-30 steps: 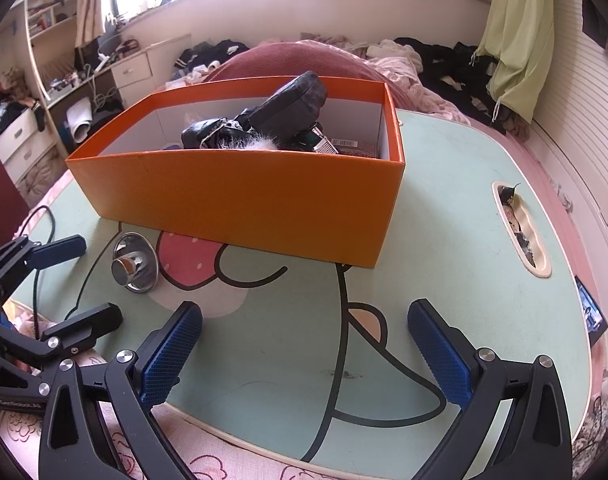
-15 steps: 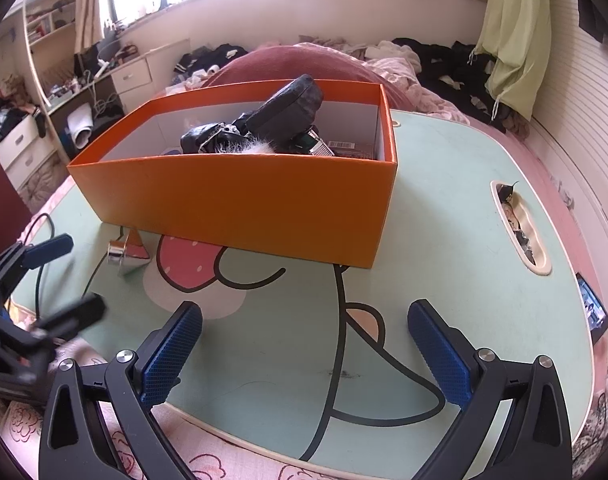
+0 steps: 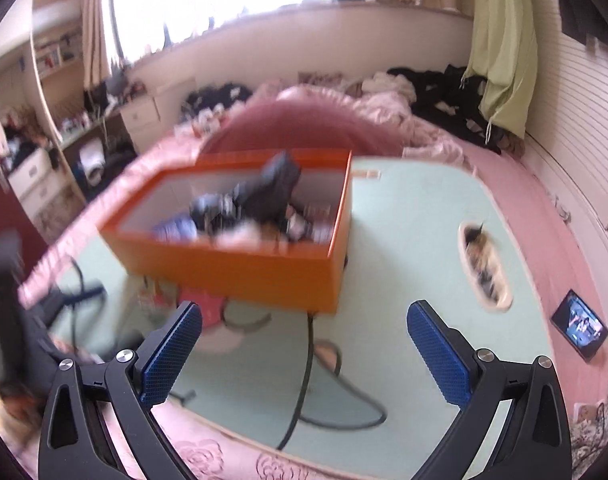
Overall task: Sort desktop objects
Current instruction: 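Lift the glass cup out with the left gripper, set it on the table, open, then reach the right gripper into the box and grasp the dark red pouch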
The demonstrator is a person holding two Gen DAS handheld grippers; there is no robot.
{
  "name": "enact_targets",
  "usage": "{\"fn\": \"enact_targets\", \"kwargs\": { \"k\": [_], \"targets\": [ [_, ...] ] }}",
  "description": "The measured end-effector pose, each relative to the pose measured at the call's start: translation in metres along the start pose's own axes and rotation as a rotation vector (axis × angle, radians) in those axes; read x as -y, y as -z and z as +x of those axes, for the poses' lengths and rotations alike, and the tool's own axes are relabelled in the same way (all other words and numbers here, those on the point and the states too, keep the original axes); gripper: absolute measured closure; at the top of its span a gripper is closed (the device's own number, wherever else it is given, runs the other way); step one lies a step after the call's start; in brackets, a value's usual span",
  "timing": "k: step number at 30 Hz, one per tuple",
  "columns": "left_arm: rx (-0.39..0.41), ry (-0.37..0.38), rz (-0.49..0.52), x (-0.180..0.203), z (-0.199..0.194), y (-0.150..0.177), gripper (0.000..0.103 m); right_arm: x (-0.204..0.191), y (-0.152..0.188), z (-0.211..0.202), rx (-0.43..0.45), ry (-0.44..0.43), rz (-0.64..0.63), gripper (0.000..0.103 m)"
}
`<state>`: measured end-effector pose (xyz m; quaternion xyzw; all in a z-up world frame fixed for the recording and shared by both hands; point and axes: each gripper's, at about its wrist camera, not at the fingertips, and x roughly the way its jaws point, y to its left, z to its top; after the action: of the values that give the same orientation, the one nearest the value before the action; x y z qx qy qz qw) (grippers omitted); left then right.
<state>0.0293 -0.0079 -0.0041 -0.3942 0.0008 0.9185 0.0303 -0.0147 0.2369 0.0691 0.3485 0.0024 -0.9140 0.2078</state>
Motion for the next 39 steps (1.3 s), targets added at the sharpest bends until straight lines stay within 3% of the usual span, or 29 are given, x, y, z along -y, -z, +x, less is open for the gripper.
{"fn": "enact_targets", "kwargs": {
  "k": [3, 7, 9, 17, 19, 20, 21, 25, 26, 32, 35, 39],
  "targets": [
    [0.002, 0.004, -0.001, -0.001, 0.000, 0.000, 0.000, 0.000, -0.032, -0.007, 0.046, -0.054, 0.019, 0.007],
    [0.004, 0.004, -0.001, -0.001, -0.001, -0.001, 0.000, -0.017, -0.067, 0.012, -0.013, -0.154, 0.038, 0.013],
    [0.004, 0.005, -0.001, -0.001, 0.000, -0.001, 0.000, -0.032, -0.078, 0.034, -0.074, -0.196, 0.018, 0.021],
    [0.005, 0.005, -0.001, -0.001, 0.000, -0.002, 0.000, -0.060, -0.071, 0.114, -0.177, 0.058, -0.088, 0.026],
    [0.004, 0.005, -0.002, 0.000, 0.000, -0.002, 0.000, -0.056, -0.063, 0.128, -0.223, 0.060, -0.085, 0.051],
    [0.004, 0.004, -0.001, 0.000, 0.000, -0.002, 0.000, -0.053, -0.061, 0.130, -0.226, 0.064, -0.087, 0.059],
    [0.006, 0.004, -0.001, 0.000, 0.000, -0.002, 0.000, -0.052, -0.060, 0.128, -0.208, 0.051, -0.095, 0.064],
    [0.006, 0.005, -0.002, 0.000, 0.000, -0.003, 0.000, -0.039, -0.062, 0.110, -0.133, -0.017, -0.029, 0.065],
    [0.006, 0.006, -0.002, -0.001, 0.000, -0.003, 0.000, -0.037, -0.064, 0.102, -0.104, -0.027, -0.022, 0.076],
    [0.007, 0.006, -0.002, 0.000, 0.000, -0.003, 0.000, -0.038, -0.063, 0.037, 0.022, -0.093, -0.035, 0.076],
    [0.006, 0.006, -0.003, 0.000, 0.000, -0.004, 0.000, -0.036, -0.050, 0.013, 0.016, -0.187, -0.032, 0.076],
    [0.006, 0.006, -0.002, 0.000, 0.000, -0.004, 0.000, -0.032, -0.018, -0.001, -0.054, -0.290, -0.047, 0.076]
  ]
}}
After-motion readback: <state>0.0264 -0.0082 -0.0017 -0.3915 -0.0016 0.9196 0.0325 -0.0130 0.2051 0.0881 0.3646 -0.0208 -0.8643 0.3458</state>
